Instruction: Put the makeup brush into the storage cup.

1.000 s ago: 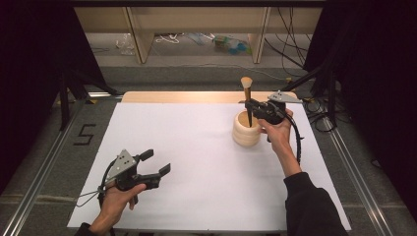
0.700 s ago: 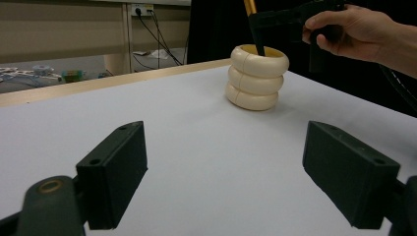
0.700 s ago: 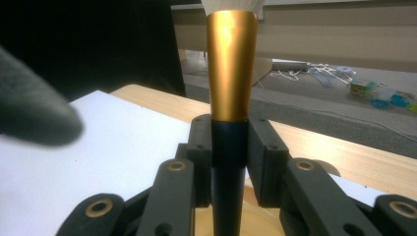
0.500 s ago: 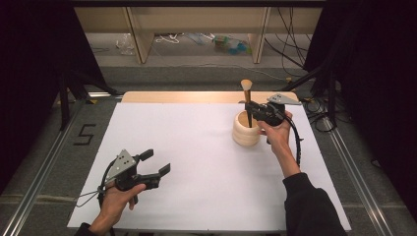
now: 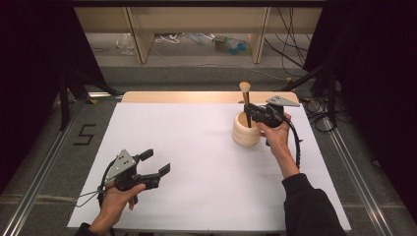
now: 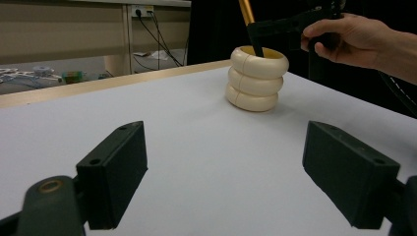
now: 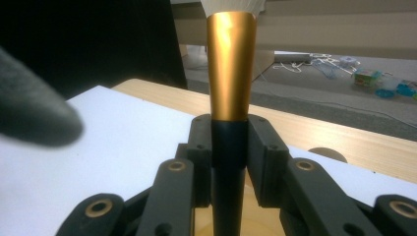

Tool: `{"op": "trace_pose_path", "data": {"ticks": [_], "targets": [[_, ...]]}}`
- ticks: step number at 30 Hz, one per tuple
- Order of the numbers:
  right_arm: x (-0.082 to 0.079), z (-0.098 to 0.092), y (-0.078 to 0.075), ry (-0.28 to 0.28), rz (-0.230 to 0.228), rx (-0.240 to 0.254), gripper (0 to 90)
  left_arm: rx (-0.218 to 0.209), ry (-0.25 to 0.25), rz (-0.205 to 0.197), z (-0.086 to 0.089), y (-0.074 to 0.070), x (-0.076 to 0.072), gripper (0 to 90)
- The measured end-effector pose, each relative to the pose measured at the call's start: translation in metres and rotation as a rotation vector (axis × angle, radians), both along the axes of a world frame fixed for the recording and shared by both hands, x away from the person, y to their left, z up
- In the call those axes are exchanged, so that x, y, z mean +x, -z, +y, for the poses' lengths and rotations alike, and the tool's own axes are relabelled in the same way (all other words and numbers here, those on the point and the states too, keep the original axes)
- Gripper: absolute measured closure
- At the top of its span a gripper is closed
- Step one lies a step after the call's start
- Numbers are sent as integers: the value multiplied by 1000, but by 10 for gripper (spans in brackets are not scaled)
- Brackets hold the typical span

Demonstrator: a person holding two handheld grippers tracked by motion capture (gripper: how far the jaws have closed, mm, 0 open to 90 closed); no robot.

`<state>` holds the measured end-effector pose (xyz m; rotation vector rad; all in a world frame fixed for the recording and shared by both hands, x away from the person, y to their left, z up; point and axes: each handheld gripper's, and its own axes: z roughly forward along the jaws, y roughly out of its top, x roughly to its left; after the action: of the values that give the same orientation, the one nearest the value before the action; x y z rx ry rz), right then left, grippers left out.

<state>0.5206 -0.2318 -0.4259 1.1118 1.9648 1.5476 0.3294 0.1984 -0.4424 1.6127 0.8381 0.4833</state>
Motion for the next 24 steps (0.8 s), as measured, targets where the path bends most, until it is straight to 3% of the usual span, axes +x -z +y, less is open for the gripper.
{"op": "trace_pose_path", "data": {"ticks": [4, 7, 8, 9, 10, 14, 15, 17, 24], "targets": [[0, 0, 1, 7, -4, -18, 742, 1, -1, 0, 0, 0, 0, 169], [0, 0, 3, 2, 23, -9, 741, 1, 0, 0, 0, 0, 0, 169], [1, 0, 4, 2, 4, -12, 738, 0, 0, 0, 0, 0, 0, 169], [1, 0, 5, 9, 16, -27, 718, 0, -1, 0, 0, 0, 0, 169], [1, -1, 6, 12, 36, -17, 602, 0, 0, 0, 0, 0, 0, 169], [-1, -3, 1, 19, 44, -24, 549, 1, 0, -1, 0, 0, 0, 169], [-1, -4, 1, 27, 24, -24, 536, 1, 0, 0, 0, 0, 0, 169], [-1, -5, -1, 29, 22, 5, 481, 1, 5, -2, 0, 0, 0, 169], [-3, -5, -10, 36, 6, -8, 448, 0, 0, 0, 0, 0, 0, 169]]}}
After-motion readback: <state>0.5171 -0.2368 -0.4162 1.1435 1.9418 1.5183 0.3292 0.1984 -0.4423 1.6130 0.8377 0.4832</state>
